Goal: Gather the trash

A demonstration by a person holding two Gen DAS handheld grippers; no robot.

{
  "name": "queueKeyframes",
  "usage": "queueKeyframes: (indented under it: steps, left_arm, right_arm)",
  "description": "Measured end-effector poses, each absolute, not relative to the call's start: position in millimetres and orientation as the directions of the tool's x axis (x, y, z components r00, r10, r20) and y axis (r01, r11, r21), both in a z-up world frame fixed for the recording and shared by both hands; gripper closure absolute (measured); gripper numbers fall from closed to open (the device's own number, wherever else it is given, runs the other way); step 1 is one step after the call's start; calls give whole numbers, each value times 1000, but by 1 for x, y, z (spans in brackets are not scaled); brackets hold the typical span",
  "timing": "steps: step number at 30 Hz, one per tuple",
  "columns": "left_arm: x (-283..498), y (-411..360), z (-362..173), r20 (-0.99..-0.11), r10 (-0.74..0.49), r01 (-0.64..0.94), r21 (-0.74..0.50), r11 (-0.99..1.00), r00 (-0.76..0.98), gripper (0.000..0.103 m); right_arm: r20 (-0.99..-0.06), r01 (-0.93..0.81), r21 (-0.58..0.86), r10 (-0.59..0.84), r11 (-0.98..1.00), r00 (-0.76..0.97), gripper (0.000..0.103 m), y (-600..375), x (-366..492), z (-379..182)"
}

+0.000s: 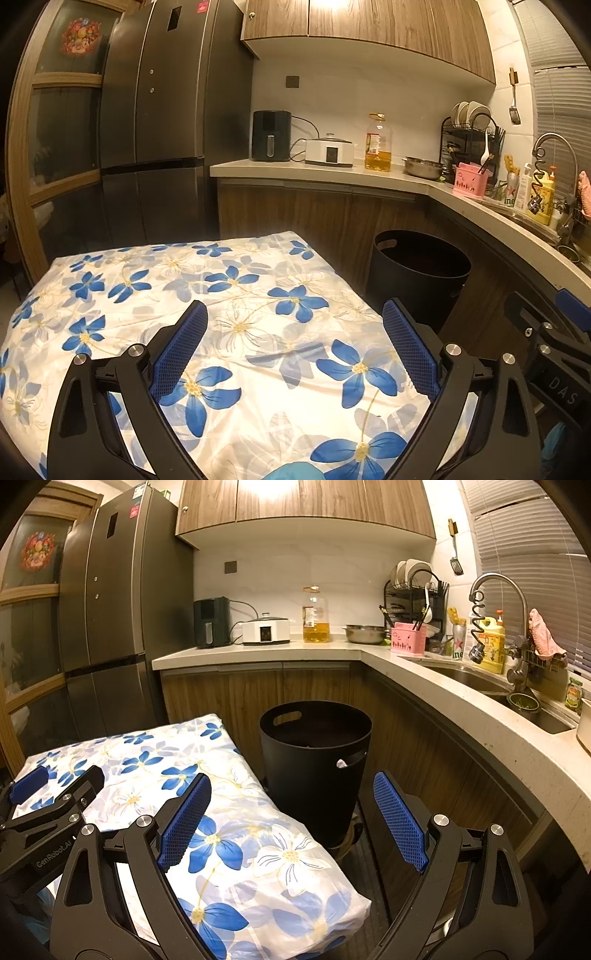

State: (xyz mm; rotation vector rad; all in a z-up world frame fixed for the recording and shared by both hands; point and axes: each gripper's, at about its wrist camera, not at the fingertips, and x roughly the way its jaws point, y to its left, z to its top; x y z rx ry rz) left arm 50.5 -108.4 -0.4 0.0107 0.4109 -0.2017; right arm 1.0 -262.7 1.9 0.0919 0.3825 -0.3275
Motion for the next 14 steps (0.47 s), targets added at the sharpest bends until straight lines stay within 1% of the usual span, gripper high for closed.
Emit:
queueKeyframes:
  steps: [6,9,14]
  left_arm:
    - [52,-107,-1,-405,-171,176,-27,984,898,6]
    - [53,-106,0,-411,-153,159,-20,987,899,6]
    - [54,-104,1,-410,-158,155,-41,987,898,6]
  right_arm:
    - [-383,328,27,-294,944,876,15,-262,2,2]
    - [-381,327,28,-292,945,877,15,-263,1,3]
    - [-380,328,28,-293,944,877,15,-262,1,3]
